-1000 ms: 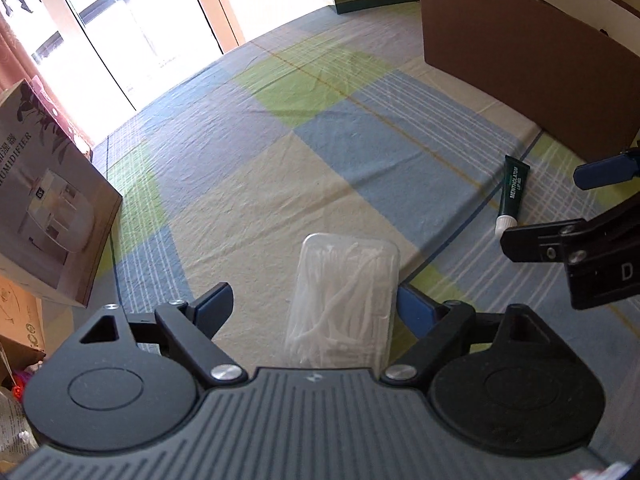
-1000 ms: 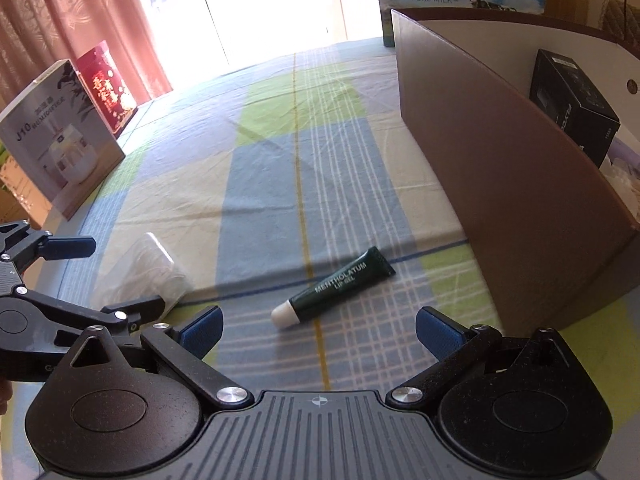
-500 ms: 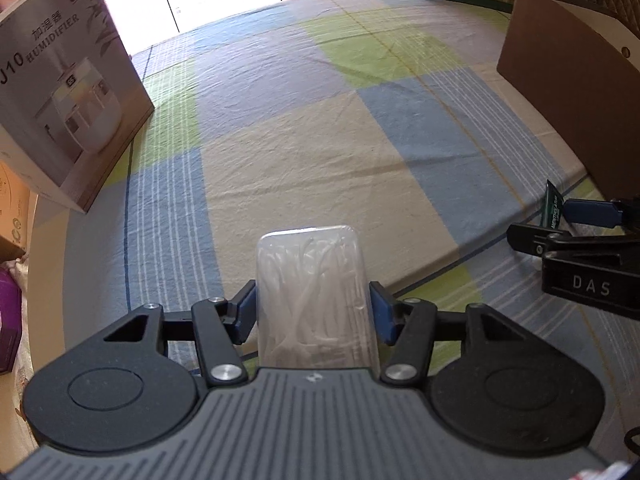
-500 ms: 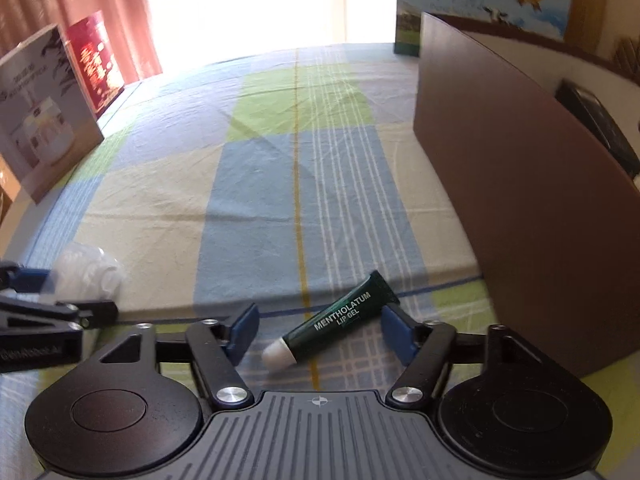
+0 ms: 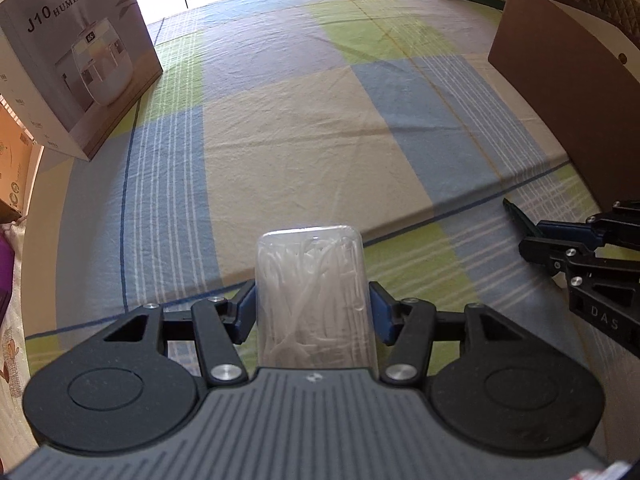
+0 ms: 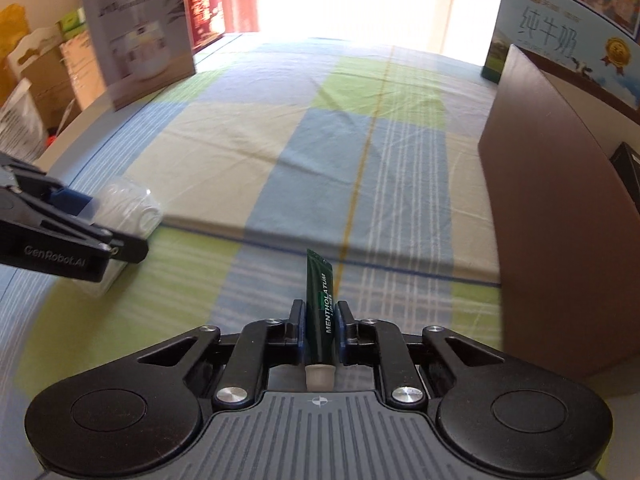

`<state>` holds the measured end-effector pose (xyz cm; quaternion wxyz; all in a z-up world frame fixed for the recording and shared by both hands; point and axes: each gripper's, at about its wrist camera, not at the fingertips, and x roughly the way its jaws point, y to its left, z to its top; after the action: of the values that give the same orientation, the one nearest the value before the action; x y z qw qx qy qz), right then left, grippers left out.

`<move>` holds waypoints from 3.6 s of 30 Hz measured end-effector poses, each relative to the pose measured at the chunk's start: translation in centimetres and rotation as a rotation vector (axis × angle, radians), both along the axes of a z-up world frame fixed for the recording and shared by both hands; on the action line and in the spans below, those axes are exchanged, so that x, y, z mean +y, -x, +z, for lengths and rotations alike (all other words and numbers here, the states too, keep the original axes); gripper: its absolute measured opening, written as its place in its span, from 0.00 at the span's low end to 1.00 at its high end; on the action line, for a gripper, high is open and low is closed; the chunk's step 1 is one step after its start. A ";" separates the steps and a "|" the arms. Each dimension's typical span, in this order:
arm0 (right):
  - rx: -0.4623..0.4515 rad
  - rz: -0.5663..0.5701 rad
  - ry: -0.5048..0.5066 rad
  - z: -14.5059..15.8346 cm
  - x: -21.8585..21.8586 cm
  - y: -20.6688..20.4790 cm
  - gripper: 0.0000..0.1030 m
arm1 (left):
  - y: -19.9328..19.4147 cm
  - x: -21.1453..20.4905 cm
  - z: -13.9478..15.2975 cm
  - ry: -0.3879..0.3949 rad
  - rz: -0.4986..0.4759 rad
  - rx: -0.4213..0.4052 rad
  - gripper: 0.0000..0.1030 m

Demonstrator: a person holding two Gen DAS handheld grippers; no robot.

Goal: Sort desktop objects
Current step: 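Grasp the clear floss pick box with the left tool while the right tool grasps the green lip gel, then carry the floss box with the left tool while the right tool carries the lip gel to the box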

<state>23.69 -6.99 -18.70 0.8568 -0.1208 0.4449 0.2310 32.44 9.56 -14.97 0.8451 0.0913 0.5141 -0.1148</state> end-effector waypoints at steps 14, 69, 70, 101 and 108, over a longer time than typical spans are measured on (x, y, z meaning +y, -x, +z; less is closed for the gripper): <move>0.082 0.049 0.006 0.8 -4.9 5.9 0.11 | 7.5 -3.0 0.6 0.031 -0.043 0.058 0.51; 0.138 0.022 -0.099 2.0 -14.9 10.1 0.14 | 13.8 -9.8 2.3 -0.006 0.041 0.092 0.51; 0.142 0.013 -0.109 2.2 -15.4 10.1 0.14 | 13.8 -10.1 2.6 -0.003 0.035 0.087 0.51; -0.071 -0.162 -0.342 14.8 -32.7 5.2 0.14 | 10.8 -25.9 13.3 0.090 -0.136 -0.157 0.51; -0.118 -0.157 -0.352 16.3 -35.4 2.0 0.14 | 8.3 -28.2 14.4 0.090 -0.112 -0.198 0.51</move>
<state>21.73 -42.41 -2.41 0.9046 0.0527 0.3547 0.2305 24.15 -18.60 -0.53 0.8873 0.0925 0.4165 -0.1751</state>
